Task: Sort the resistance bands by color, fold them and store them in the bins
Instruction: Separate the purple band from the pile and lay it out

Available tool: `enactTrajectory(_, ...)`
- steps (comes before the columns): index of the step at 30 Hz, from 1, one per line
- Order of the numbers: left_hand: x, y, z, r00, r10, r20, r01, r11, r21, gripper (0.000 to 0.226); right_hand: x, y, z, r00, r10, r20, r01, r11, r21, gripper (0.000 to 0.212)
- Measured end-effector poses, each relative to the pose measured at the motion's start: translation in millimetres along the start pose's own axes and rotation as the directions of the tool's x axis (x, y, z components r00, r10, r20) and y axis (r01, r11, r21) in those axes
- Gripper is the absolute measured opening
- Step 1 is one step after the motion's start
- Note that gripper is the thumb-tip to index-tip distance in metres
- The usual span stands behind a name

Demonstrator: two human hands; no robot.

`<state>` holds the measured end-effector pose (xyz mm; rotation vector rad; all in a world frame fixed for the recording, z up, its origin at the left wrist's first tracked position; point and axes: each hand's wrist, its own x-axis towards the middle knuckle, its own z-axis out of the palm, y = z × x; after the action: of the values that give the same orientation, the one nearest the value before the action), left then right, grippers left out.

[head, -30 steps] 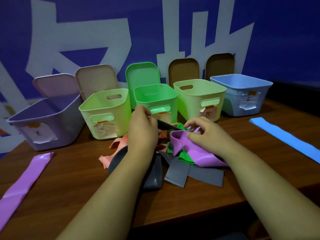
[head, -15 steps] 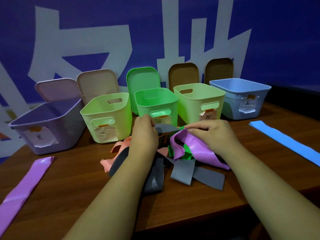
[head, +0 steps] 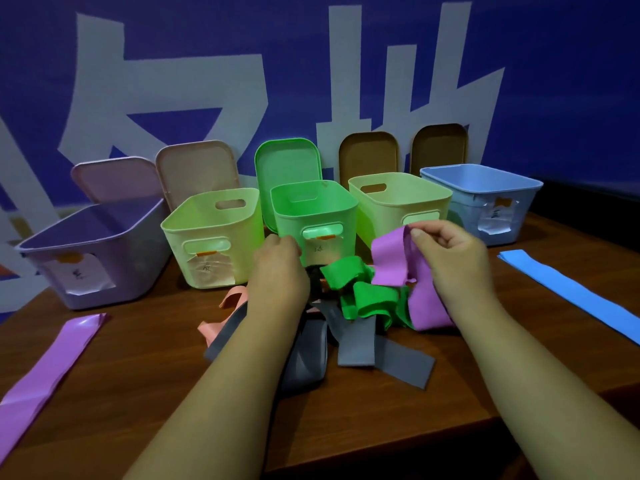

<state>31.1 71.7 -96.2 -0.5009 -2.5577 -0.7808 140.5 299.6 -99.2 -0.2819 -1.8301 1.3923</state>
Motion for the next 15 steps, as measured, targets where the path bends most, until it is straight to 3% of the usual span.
enactTrajectory(3,-8.1,17.1,-2.0,0.986,0.164,-0.011,-0.163,0.974,-0.155,0.02,-3.9,2.1,3.3,0.998,-0.014,0.055,0.018,0.997,-0.072,0.014)
enactTrajectory(5,-15.3,31.1,-6.3,0.963,0.255,0.086,-0.221,0.931,-0.289,0.021,-5.0,-0.6,4.3,0.995,-0.049,0.087,0.056,0.995,-0.08,0.016)
enactTrajectory(7,-21.6,39.5,-7.3,0.926,0.336,0.17,-0.272,0.909,-0.315,0.026,-6.3,-3.0,5.1,0.992,-0.078,0.103,0.088,0.992,-0.093,0.016)
enactTrajectory(15,-28.6,47.8,-5.6,0.924,0.308,0.227,-0.193,0.889,-0.416,0.066,-14.0,-14.5,4.5,0.979,-0.112,0.169,0.104,0.993,0.057,0.015)
